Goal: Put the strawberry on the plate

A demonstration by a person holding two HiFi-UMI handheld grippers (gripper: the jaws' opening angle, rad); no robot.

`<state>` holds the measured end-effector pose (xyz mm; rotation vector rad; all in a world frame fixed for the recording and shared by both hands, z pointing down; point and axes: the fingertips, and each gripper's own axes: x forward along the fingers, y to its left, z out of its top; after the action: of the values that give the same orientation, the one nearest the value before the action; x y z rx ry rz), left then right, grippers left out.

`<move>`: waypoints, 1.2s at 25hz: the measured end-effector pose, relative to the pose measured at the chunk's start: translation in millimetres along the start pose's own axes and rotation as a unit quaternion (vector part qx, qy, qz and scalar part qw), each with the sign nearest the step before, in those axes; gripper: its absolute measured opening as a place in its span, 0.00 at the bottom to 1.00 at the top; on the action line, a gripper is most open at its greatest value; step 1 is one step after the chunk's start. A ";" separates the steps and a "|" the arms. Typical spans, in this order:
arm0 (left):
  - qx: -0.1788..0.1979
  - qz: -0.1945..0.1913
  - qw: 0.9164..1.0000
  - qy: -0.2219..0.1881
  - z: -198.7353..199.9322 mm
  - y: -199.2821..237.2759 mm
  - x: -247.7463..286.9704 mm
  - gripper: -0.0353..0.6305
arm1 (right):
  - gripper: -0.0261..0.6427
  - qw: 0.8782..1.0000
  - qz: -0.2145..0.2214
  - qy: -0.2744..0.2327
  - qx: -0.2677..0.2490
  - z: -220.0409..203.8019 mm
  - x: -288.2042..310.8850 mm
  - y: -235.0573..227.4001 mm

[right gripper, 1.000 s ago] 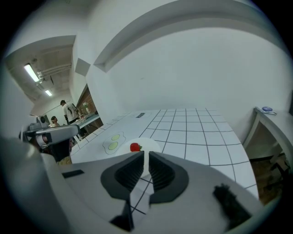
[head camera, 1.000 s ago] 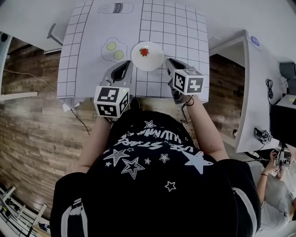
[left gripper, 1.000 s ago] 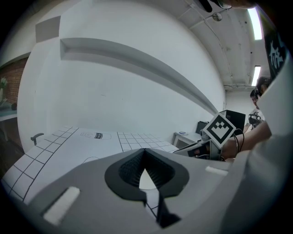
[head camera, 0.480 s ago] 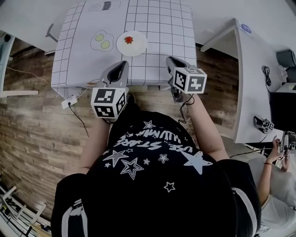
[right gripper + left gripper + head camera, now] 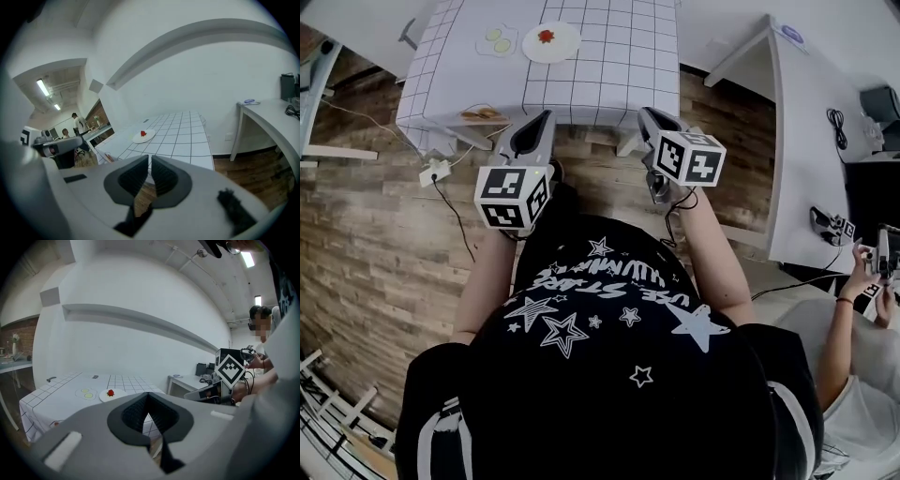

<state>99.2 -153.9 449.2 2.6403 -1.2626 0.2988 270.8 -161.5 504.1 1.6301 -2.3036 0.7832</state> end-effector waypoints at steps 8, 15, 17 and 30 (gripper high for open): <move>-0.005 0.027 1.000 -0.013 -12.5 -41.3 -56.0 0.06 | 0.06 0.999 0.026 -0.027 0.002 -22.3 -48.7 12.5; -0.003 0.021 1.000 -0.019 -19.6 -58.6 -83.9 0.06 | 0.06 0.999 0.024 -0.021 0.006 -52.4 -73.1 23.0; -0.002 0.015 1.000 -0.024 -18.7 -64.7 -91.3 0.06 | 0.06 0.999 0.026 -0.026 0.011 -53.7 -79.5 26.9; -0.010 0.029 0.999 -0.024 -60.8 -71.1 -222.8 0.06 | 0.06 0.997 0.068 -0.015 -0.022 -111.5 -128.4 141.7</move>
<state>12.1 71.4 441.9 2.6123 -1.3522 0.2332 172.8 36.8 495.9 1.4893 -2.4569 0.7349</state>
